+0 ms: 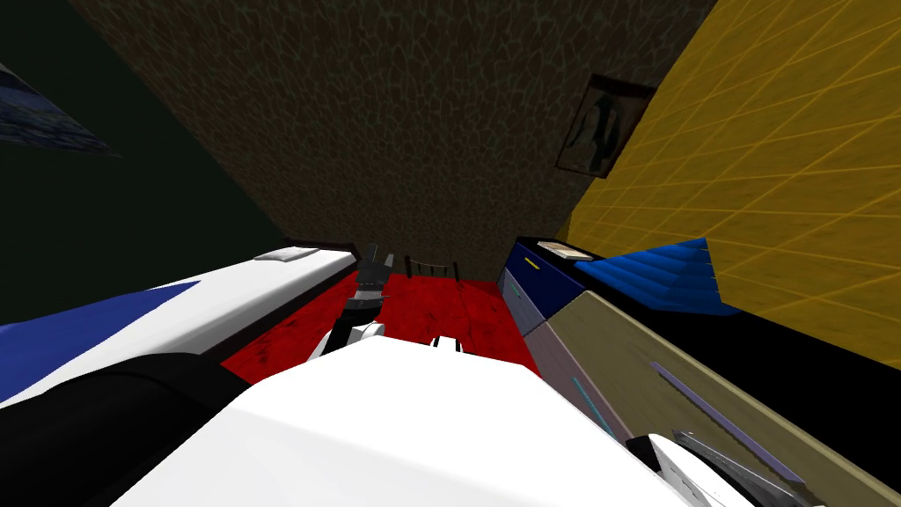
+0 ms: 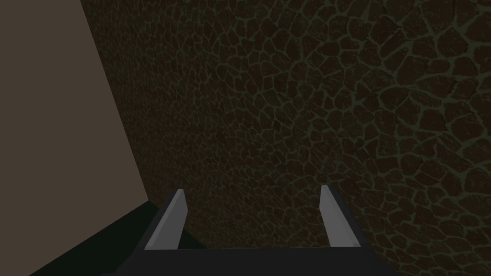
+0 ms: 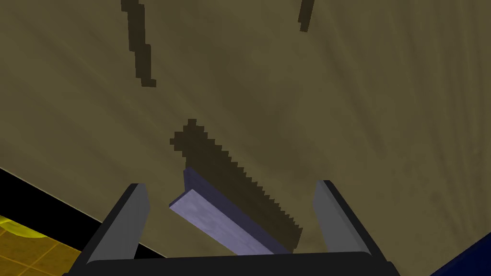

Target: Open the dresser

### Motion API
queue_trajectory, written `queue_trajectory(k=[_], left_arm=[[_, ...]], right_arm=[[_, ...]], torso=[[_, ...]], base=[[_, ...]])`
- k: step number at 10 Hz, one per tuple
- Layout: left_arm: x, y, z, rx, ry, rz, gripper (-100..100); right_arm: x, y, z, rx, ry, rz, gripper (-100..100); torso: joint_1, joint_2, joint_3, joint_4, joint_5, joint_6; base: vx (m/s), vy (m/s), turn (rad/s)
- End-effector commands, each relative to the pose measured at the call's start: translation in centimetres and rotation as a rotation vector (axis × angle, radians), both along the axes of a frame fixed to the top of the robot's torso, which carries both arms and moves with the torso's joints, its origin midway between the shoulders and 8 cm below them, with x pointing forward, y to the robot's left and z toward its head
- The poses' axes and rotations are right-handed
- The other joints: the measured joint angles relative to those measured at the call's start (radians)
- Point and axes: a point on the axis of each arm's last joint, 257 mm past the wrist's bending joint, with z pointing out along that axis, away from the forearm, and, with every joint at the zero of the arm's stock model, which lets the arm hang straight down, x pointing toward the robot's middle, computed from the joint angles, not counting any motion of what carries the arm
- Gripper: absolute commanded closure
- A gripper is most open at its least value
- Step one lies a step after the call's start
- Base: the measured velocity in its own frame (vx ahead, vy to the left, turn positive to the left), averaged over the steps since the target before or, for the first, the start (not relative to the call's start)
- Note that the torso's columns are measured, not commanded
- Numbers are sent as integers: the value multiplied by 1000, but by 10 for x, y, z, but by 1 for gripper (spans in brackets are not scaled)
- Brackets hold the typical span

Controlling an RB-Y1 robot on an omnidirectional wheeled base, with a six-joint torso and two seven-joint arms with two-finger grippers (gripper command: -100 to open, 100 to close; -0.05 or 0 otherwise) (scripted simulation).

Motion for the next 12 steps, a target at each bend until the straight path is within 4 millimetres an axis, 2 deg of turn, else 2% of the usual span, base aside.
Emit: queue_trajectory(k=[1,3,4,6,10,11,12], left_arm=[[0,0,0,0,0,0,0],[0,0,0,0,0,0,0],[0,0,0,0,0,0,0],[0,0,0,0,0,0,0],[0,0,0,0,0,0,0],[0,0,0,0,0,0,0],[0,0,0,0,0,0,0]], right_arm=[[0,-10,11,-27,11,-5,-100],[0,-11,12,-31,12,-7,-100],[0,-11,13,-32,12,-7,100],[1,-13,16,-33,12,-4,100],[2,-16,19,-34,12,1,100],[0,-24,29,-49,19,-6,-100],[-1,-28,33,-55,22,-9,-100]], torso=[[1,-2,-1,0,1,-1],[-3,-4,-2,-1,0,0],[0,-4,-3,-1,0,0],[6,-8,-3,-2,-2,-6],[2,-7,-4,-2,1,-1],[-5,-5,-3,-1,-1,-1],[-10,-10,-6,-2,-3,-1]], base=[[25,10,14],[6,-70,12],[0,-10,-7],[-13,133,-27],[8,191,-11],[118,-31,44],[187,-110,48]])
